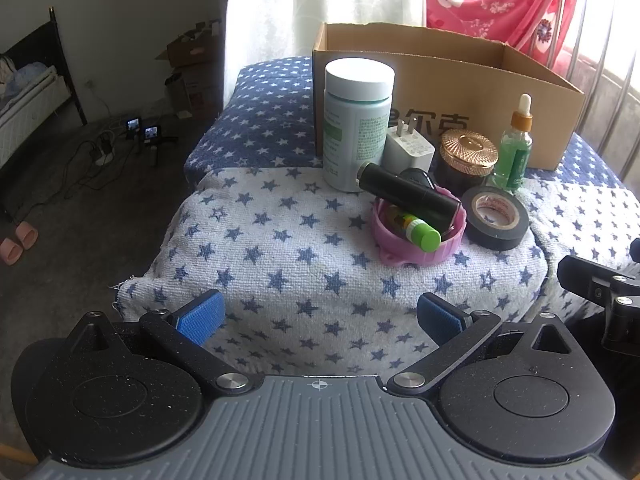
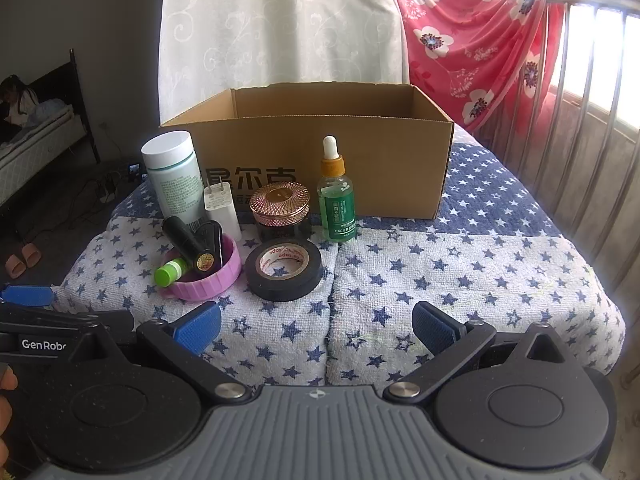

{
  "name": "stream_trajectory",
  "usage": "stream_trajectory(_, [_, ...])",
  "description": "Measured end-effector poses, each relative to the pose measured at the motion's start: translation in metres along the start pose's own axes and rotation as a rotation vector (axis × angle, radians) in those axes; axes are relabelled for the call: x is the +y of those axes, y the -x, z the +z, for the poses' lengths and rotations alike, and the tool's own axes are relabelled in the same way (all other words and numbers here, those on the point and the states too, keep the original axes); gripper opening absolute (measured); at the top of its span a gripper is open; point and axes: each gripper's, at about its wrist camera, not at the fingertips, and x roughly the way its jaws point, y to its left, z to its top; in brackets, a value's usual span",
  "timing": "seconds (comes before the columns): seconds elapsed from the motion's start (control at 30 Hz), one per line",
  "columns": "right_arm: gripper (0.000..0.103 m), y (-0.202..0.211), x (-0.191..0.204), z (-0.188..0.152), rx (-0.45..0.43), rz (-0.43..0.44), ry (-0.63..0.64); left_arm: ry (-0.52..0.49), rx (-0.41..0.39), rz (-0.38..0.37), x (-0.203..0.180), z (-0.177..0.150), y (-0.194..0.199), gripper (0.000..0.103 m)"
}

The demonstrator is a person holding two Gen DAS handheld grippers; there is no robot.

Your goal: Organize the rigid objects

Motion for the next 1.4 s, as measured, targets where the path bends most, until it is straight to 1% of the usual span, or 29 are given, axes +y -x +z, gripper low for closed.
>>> stream_trajectory(1.4, [0.103,-0.0010,0.0034,0.0032,-0.009,-0.001,0.020,0.005,-0.007,0.003,0.0034,0.0020,-0.0011,0.103])
